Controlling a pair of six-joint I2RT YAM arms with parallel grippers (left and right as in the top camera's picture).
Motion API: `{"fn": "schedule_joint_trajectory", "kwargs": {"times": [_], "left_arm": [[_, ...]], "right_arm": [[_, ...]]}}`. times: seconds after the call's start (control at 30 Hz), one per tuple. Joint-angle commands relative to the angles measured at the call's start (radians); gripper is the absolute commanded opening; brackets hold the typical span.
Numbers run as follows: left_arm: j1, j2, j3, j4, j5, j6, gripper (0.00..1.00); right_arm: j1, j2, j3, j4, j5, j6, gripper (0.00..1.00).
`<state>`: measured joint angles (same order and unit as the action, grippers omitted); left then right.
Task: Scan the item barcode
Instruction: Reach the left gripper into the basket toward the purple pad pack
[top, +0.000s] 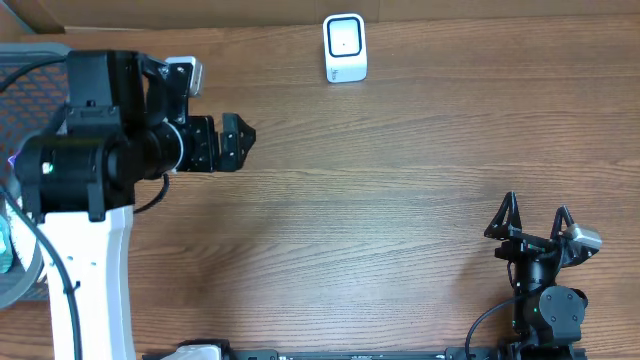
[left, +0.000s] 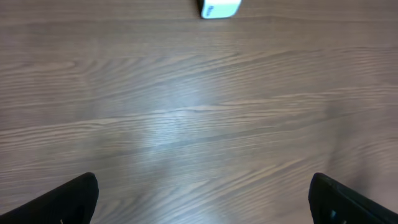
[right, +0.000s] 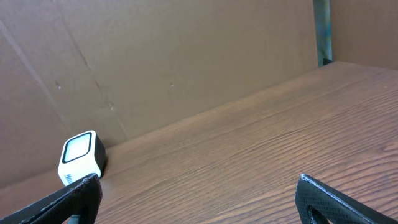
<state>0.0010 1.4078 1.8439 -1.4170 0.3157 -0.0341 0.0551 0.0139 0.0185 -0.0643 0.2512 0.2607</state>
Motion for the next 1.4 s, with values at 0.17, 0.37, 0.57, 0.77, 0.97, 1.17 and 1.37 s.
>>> {"fn": "schedule_joint_trajectory", "kwargs": {"times": [0.17, 0.37, 0.57, 0.77, 0.97, 1.17, 1.37], "left_arm": [[0.043, 0.077, 0.037, 0.015, -0.071, -0.190, 0.97], [0.216, 0.089, 0.175, 0.018, -0.148, -0.278, 0.99], [0.456, 0.153, 0.395, 0.011, -0.174, -0.280, 1.00], [0.652, 0.236, 0.454, 0.006, -0.312, -0.312, 1.00], [0.780, 0.390, 0.454, -0.005, -0.320, -0.342, 0.98], [0.820, 0.549, 0.454, 0.005, -0.316, -0.373, 0.92], [0.818, 0.686, 0.453, 0.010, -0.341, -0.393, 0.87]], "right_arm": [[0.008, -0.011, -0.010, 0.006, 0.010, -0.007, 1.00], [0.008, -0.011, -0.010, 0.006, 0.010, -0.007, 1.00], [0.008, -0.011, -0.010, 0.006, 0.010, -0.007, 1.00], [0.008, -0.011, -0.010, 0.006, 0.010, -0.007, 1.00], [0.008, -0.011, -0.010, 0.006, 0.010, -0.007, 1.00], [0.008, -0.011, -0.010, 0.006, 0.010, -0.007, 1.00], [0.008, -0.011, -0.010, 0.006, 0.010, -0.007, 1.00]]}}
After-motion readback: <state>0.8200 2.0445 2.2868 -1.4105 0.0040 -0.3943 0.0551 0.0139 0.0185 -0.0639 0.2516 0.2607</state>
